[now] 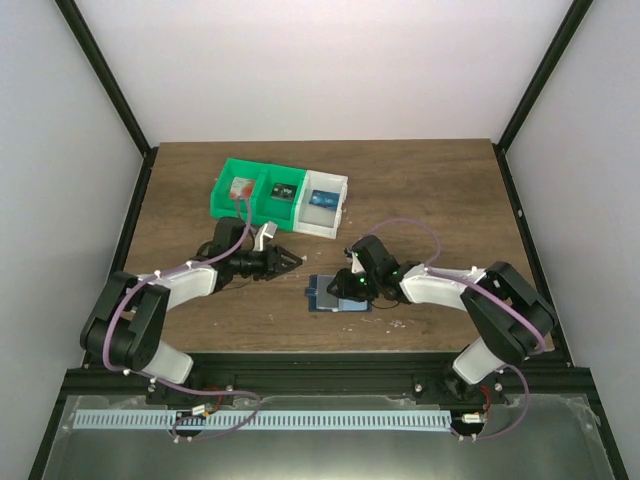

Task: Take the credit cards out of the card holder

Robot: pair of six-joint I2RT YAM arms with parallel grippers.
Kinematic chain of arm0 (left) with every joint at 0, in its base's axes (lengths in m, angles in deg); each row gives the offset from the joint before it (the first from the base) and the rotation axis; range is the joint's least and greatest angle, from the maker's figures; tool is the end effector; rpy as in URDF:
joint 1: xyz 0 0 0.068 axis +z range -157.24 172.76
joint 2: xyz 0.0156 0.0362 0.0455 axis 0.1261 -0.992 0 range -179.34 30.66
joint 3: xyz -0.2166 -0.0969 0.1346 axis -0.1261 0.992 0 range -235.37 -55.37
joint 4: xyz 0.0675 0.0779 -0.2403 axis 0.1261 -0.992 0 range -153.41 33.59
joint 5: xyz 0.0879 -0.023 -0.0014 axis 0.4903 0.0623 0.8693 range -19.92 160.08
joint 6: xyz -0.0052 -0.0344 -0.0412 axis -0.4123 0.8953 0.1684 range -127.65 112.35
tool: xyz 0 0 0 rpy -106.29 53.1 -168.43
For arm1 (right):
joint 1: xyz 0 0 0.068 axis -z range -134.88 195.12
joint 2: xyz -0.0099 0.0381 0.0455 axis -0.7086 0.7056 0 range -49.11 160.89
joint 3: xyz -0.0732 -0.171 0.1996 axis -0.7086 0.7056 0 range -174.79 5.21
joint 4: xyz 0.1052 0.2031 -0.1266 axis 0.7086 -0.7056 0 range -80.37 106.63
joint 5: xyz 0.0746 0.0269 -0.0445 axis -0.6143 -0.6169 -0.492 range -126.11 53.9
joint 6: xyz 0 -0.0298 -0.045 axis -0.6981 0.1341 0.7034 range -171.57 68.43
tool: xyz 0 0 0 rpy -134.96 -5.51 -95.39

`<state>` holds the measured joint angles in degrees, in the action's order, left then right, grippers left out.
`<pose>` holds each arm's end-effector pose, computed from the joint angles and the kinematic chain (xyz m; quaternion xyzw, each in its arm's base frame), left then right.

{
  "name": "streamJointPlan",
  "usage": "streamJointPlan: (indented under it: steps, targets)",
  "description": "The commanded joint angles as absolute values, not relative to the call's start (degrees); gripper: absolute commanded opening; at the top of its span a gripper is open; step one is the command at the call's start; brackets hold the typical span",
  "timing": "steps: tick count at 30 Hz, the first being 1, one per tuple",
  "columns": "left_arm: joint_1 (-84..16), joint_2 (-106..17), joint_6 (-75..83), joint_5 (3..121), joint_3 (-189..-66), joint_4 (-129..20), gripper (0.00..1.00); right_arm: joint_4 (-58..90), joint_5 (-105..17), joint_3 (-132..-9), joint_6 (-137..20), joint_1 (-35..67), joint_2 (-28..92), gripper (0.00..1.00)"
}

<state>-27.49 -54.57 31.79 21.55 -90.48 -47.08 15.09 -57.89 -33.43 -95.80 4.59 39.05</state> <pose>0.2488 -0.1202 0.1632 0.0305 0.8458 -0.5130 0.1433 0.2070 0.1943 0.1467 -0.0331 0.9274 0.3522 0.1218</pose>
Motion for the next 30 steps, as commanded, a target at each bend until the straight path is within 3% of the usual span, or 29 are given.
streamJointPlan:
  steps: [1, 8, 17, 30]
  targets:
    - [-29.04, -56.23, 32.61, 20.93, -89.93, -42.99, 0.4, 13.09, -55.38, -35.96, -93.64, 3.91, 41.05, 0.27]
    - [-31.44, -59.45, 35.01, 20.65, -89.4, -38.71, 0.4, 11.81, -52.39, -35.09, -92.87, 3.64, 42.64, 0.24]
    - [-33.69, -64.85, 38.55, 19.79, -89.11, -32.1, 0.4, 13.89, -51.49, -32.36, -93.13, 3.59, 42.61, 0.12]
    - [-34.65, -71.3, 40.54, 20.23, -89.94, -26.71, 0.39, 16.05, -52.09, -30.58, -93.54, 3.55, 41.24, 0.11]
